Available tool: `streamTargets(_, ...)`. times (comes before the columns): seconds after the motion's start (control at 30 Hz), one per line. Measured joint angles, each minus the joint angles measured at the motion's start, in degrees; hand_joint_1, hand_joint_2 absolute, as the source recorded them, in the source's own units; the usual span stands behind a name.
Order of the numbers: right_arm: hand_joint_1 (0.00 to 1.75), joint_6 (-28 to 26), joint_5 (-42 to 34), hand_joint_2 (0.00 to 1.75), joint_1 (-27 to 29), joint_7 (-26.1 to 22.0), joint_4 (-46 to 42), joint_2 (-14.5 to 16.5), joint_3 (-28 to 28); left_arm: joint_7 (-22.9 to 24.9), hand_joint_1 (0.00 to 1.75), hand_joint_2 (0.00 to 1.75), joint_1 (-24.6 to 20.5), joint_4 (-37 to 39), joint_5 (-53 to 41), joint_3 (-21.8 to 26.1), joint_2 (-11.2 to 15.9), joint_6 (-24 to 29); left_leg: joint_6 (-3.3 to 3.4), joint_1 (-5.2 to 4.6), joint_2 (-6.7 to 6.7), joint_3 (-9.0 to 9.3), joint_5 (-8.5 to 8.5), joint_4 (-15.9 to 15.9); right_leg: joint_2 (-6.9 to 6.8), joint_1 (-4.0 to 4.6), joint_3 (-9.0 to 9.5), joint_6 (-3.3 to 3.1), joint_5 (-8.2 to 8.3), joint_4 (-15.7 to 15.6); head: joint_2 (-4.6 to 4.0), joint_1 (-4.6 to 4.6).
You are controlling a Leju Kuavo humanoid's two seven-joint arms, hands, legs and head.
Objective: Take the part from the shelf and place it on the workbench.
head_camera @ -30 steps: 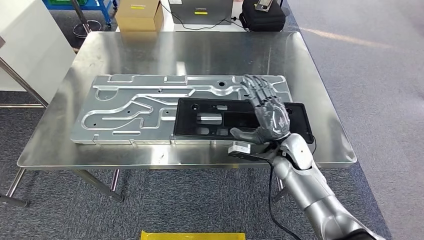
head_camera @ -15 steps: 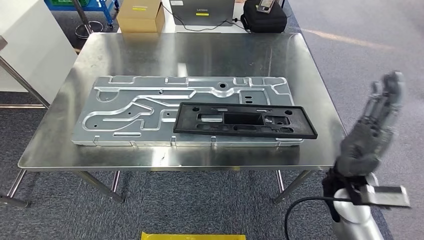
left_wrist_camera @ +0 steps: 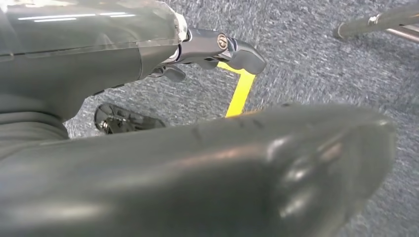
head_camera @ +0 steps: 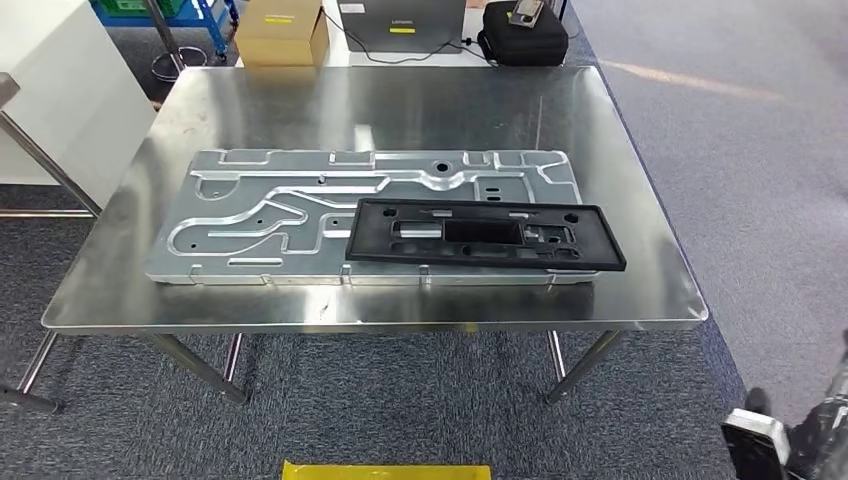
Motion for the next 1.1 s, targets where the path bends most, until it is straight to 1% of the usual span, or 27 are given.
streamTargets(0.07,0.0,-1.5,2.8,0.0,-1.7,0.2,12.9,0.6,-3.8,-0.1,0.0,0.0,-0.1,0.0,0.0,0.1,-0.2,-0.1,0.89,0.12,0.12,-0.38,0.97,-0.3,0.1,-0.2,-0.17,0.76,-0.12,0.1,0.0,0.01)
streamTargets(0.1,0.0,-2.2,3.9,0.0,-2.5,0.7,19.6,0.7,-5.7,-0.2,0.0,0.0,-0.2,0.0,0.0,0.1,-0.3,-0.1,1.36,0.2,0.19,-0.77,1.54,-0.5,0.18,-0.32,-0.64,1.08,-1.56,1.2,0.0,0.03)
streamTargets(0.13,0.0,-2.4,5.1,0.0,-3.4,2.0,26.0,0.8,-7.2,-0.3,0.0,0.0,-0.2,0.0,-0.1,0.1,-0.4,-0.2,1.69,0.27,0.26,-1.27,2.15,-0.7,0.26,-0.43,-1.45,1.35,-3.93,3.5,0.0,0.05)
streamTargets(0.2,0.0,-1.4,8.2,0.0,-5.1,7.2,38.0,0.9,-9.1,-0.4,0.0,0.0,-0.2,0.0,-0.2,0.2,-0.5,-0.2,1.98,0.11,0.4,-2.57,3.15,-0.6,0.36,-0.57,-3.62,1.76,-9.55,10.6,0.0,0.04)
streamTargets(0.23,0.0,0.1,10.0,0.0,-5.7,11.1,43.2,1.1,-9.5,-0.6,0.0,0.0,-0.1,0.0,-0.4,0.2,-0.5,-0.2,1.94,0.02,0.46,-3.27,3.61,-0.5,0.37,-0.63,-4.23,1.88,-11.13,13.7,0.0,0.03)
streamTargets(0.27,0.0,2.2,11.6,0.0,-6.1,15.4,47.8,1.4,-9.7,-0.8,0.0,0.0,-0.1,0.0,-0.5,0.2,-0.5,-0.2,1.88,-0.07,0.51,-3.98,4.04,-0.4,0.36,-0.69,-4.06,1.92,-11.51,15.4,0.0,0.03)
streamTargets(0.3,0.0,5.2,12.9,0.0,-6.4,19.9,51.8,1.6,-9.7,-1.0,0.0,0.0,0.0,0.0,-0.6,0.2,-0.5,-0.2,1.78,-0.13,0.54,-4.68,4.44,-0.3,0.36,-0.72,-2.79,1.88,-10.73,15.0,0.0,0.03)
streamTargets(0.37,0.0,11.2,13.7,0.0,-7.0,27.2,57.7,2.2,-9.8,-1.3,0.0,0.0,0.0,0.0,-0.8,0.2,-0.5,-0.2,1.52,-0.22,0.91,-5.82,5.08,0.1,-0.4,-0.73,2.65,1.68,-8.15,8.5,0.0,0.03)
streamTargets(0.4,0.0,13.3,13.5,0.0,-7.5,29.5,59.7,2.4,-9.9,-1.4,0.0,0.0,0.1,0.0,-0.8,0.2,-0.5,-0.2,1.31,-0.33,1.19,-6.23,5.33,0.4,-1.03,-0.55,5.58,1.48,-7.59,4.2,0.0,0.05)
streamTargets(0.43,0.0,15.3,13.0,0.0,-8.0,31.4,61.4,2.6,-10.2,-1.5,0.0,0.0,0.3,0.0,-0.9,0.2,-0.5,-0.2,1.02,-0.42,1.63,-6.42,5.58,0.6,-1.48,-0.35,7.54,1.12,-7.34,1.1,0.0,-0.02)
streamTargets(0.47,0.0,17.5,12.6,0.0,-8.5,33.5,62.9,2.8,-10.6,-1.6,0.0,0.0,0.4,0.0,-1.0,0.2,-0.5,-0.2,0.67,-0.5,2.0,-6.49,5.83,0.7,-1.69,-0.13,8.52,0.72,-7.46,-0.8,0.0,-0.02)
streamTargets(0.57,0.0,24.8,12.5,0.0,-9.1,40.6,66.2,3.3,-11.6,-1.5,0.0,0.0,0.4,0.0,-1.2,0.2,-0.6,-0.2,-0.43,-0.39,2.93,-6.66,6.46,0.7,-0.71,0.08,7.73,-0.72,-6.52,-1.4,0.0,-0.01)
streamTargets(0.6,0.0,26.3,12.8,0.0,-9.2,42.2,66.9,3.4,-11.7,-1.4,0.0,0.0,0.4,0.0,-1.3,0.2,-0.6,-0.2,-0.79,-0.32,2.68,-7.0,5.53,1.3,-0.45,0.01,7.15,-1.18,-5.88,-1.5,0.0,-0.03)
streamTargets(0.63,0.0,27.3,13.0,0.0,-9.2,43.3,67.4,3.5,-11.7,-1.3,0.0,0.0,0.5,0.0,-1.3,0.2,-0.6,-0.2,-1.08,-0.26,2.23,-7.54,3.54,2.8,-0.21,-0.07,6.44,-1.63,-5.17,-1.6,0.0,-0.03)
streamTargets(0.67,0.0,27.9,13.1,0.0,-9.3,44.1,67.9,3.6,-11.9,-1.2,0.0,0.0,0.5,0.1,-1.3,0.2,-0.6,-0.1,-1.27,-0.17,1.7,-8.25,0.56,5.3,0.07,-0.04,5.59,-1.98,-4.44,-1.6,0.0,-0.05)
streamTargets(0.7,0.0,28.3,13.2,0.0,-9.3,44.6,68.2,3.7,-12.0,-1.1,0.0,0.0,0.6,0.1,-1.3,0.2,-0.7,-0.1,-1.32,-0.16,1.32,-8.97,-2.64,8.6,0.47,0.1,4.64,-2.24,-3.71,-1.6,0.0,-0.07)
streamTargets(0.73,0.0,28.8,13.3,0.0,-9.4,45.2,68.5,3.9,-12.1,-1.0,0.0,0.0,0.6,0.1,-1.3,0.2,-0.7,0.0,-1.24,-0.15,1.17,-9.45,-5.05,12.0,0.9,0.26,3.66,-2.41,-2.98,-1.5,0.0,-0.07)
streamTargets(0.77,0.0,29.2,13.4,0.0,-9.5,45.6,68.9,4.0,-12.3,-0.9,0.0,0.0,0.6,0.1,-1.3,0.2,-0.8,0.2,-1.08,-0.17,1.11,-9.44,-6.15,14.7,1.34,0.44,2.64,-2.48,-2.23,-1.4,0.0,-0.08)
streamTargets(0.8,0.0,29.6,13.5,0.0,-9.6,46.0,69.2,4.1,-12.3,-0.9,0.0,0.0,0.5,0.1,-1.3,0.2,-0.8,0.3,-0.84,-0.24,1.07,-8.69,-5.75,15.8,1.81,0.61,1.61,-2.49,-1.51,-1.3,0.0,-0.07)
streamTargets(0.83,0.0,29.9,13.7,0.0,-9.7,46.3,69.6,4.2,-12.4,-0.8,0.0,0.0,0.5,0.1,-1.3,0.2,-0.8,0.5,-0.5,-0.38,0.93,-6.98,-4.27,15.0,2.28,0.73,0.6,-2.46,-0.81,-1.1,0.0,-0.07)
streamTargets(0.9,0.0,30.6,14.1,0.0,-10.0,46.5,70.0,4.5,-12.4,-0.7,0.0,0.0,0.3,0.1,-1.5,0.2,-0.8,0.7,0.45,-0.83,-0.47,-1.11,-1.68,8.4,3.26,0.88,-1.08,-2.28,0.52,-0.8,0.0,-0.06)
streamTargets(0.93,0.0,31.0,14.3,0.0,-10.2,46.4,70.2,4.7,-12.4,-0.6,0.0,0.0,0.2,0.1,-1.5,0.2,-0.8,0.8,0.91,-1.04,-1.41,2.13,-1.58,3.8,3.75,0.94,-1.72,-2.14,1.18,-0.7,0.0,-0.07)
streamTargets(0.97,0.0,31.4,14.5,0.0,-10.4,46.2,70.3,5.0,-12.4,-0.6,0.0,0.0,0.1,0.1,-1.6,0.2,-0.8,0.8,1.24,-1.18,-2.2,4.39,-2.05,0.3,4.13,0.95,-2.18,-1.96,1.87,-0.6,0.0,-0.03)
streamTargets(1.0,0.0,31.8,14.8,0.0,-10.6,46.0,70.4,5.2,-12.4,-0.5,0.0,0.0,0.0,0.1,-1.7,0.2,-0.8,0.9,1.49,-1.3,-2.56,5.67,-2.56,-2.0,4.45,0.89,-2.52,-1.72,2.58,-0.7,0.0,-0.04)
streamTargets(1.03,0.0,32.2,15.0,0.0,-10.6,45.8,70.5,5.3,-12.4,-0.5,0.0,0.0,0.0,0.1,-1.7,0.1,-0.9,0.9,1.71,-1.37,-2.31,5.89,-2.54,-3.1,4.8,0.82,-2.72,-1.39,3.34,-0.8,0.0,-0.04)
streamTargets(1.07,0.0,32.7,15.2,0.0,-10.6,45.7,70.6,5.4,-12.4,-0.4,0.0,0.0,-0.1,0.2,-1.9,0.1,-1.0,0.9,1.96,-1.32,-1.9,5.51,-2.0,-3.2,4.77,0.73,-2.86,-1.11,3.71,-0.9,0.0,-0.03)
streamTargets(1.1,0.0,33.2,15.4,0.0,-10.5,45.6,70.7,5.5,-12.4,-0.4,0.0,0.0,-0.2,0.2,-2.0,0.1,-1.1,0.9,2.28,-1.27,-1.45,5.1,-1.26,-3.4,4.34,0.63,-3.1,-0.79,3.02,-0.6,0.0,-0.06)
